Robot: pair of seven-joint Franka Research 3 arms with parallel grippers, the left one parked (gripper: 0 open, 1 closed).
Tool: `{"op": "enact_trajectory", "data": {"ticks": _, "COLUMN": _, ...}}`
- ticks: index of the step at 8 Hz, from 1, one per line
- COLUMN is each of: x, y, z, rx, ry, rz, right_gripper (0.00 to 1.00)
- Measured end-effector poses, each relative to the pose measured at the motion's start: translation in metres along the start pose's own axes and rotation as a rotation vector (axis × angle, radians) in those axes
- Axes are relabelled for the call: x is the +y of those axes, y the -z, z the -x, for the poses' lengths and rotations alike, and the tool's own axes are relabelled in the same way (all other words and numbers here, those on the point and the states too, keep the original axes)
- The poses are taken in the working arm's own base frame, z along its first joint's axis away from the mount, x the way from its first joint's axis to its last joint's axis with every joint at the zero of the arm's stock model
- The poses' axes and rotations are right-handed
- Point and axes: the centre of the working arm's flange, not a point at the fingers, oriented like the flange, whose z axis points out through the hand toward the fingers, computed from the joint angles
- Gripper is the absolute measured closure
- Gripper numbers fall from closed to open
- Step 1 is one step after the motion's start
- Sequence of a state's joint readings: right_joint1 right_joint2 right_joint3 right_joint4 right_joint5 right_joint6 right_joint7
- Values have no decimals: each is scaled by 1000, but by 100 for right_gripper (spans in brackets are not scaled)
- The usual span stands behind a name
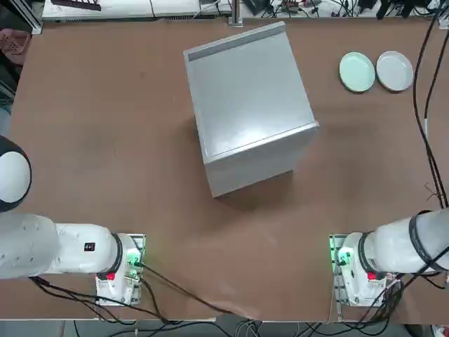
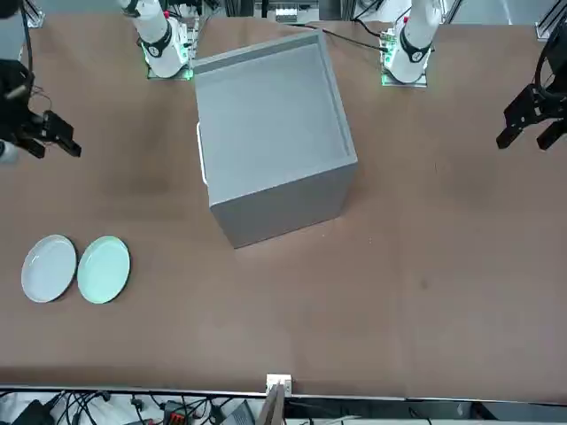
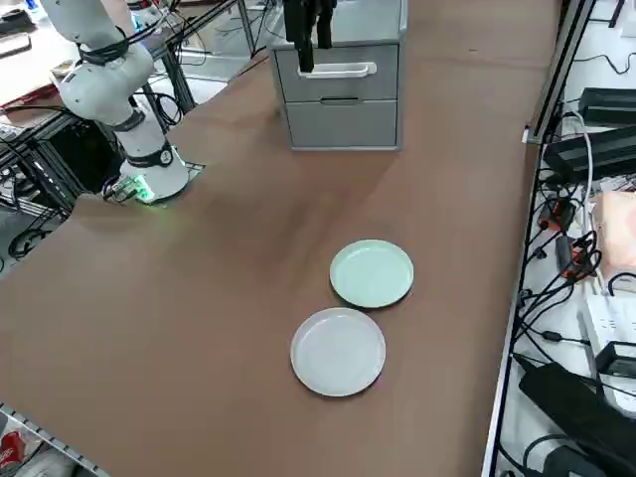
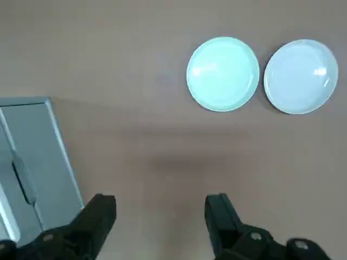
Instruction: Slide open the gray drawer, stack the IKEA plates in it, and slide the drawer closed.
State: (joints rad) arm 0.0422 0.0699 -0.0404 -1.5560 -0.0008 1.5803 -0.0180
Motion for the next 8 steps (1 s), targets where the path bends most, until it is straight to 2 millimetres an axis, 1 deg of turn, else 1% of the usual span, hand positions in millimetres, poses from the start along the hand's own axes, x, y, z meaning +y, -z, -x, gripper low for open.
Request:
{"op": "enact_trajectory", "data": {"ticks": 1, "x": -3, "y": -15, "z": -8, "rx": -25, "ry": 2, "rz": -21, "right_gripper": 0}}
{"op": "enact_trajectory", "data": {"ticks": 2, "x": -12, "y": -26, "z": -12, "rx": -41, "ry": 22, "rz": -93, "right_gripper": 0}}
{"op": "enact_trajectory", "data": {"ticks": 3, "x": -23, "y": -32, "z": -14, "rx": -40, "ry": 57, "rz": -168, "right_gripper": 0}}
{"op": "enact_trajectory", "data": {"ticks": 4, "x": -37, "y": -36, "z": -16, "rx": -20, "ry": 96, "rz": -204, "right_gripper": 0}}
{"op": "enact_trajectory", "data": {"ticks": 5, "x": -61, "y": -45, "z": -17, "rx": 12, "ry": 130, "rz": -229, "right_gripper": 0}}
{"op": "enact_trajectory", "data": {"ticks": 6, "x": -88, "y": -61, "z": -14, "rx": 36, "ry": 154, "rz": -260, "right_gripper": 0}}
{"op": "enact_trajectory", "data": {"ticks": 7, "x": -105, "y": -78, "z": -5, "rx": 27, "ry": 165, "rz": -283, "right_gripper": 0}}
{"op": "enact_trajectory", "data": {"ticks": 8, "x": -112, "y": -94, "z": 4, "rx": -1, "ry": 164, "rz": -300, "right_gripper": 0}}
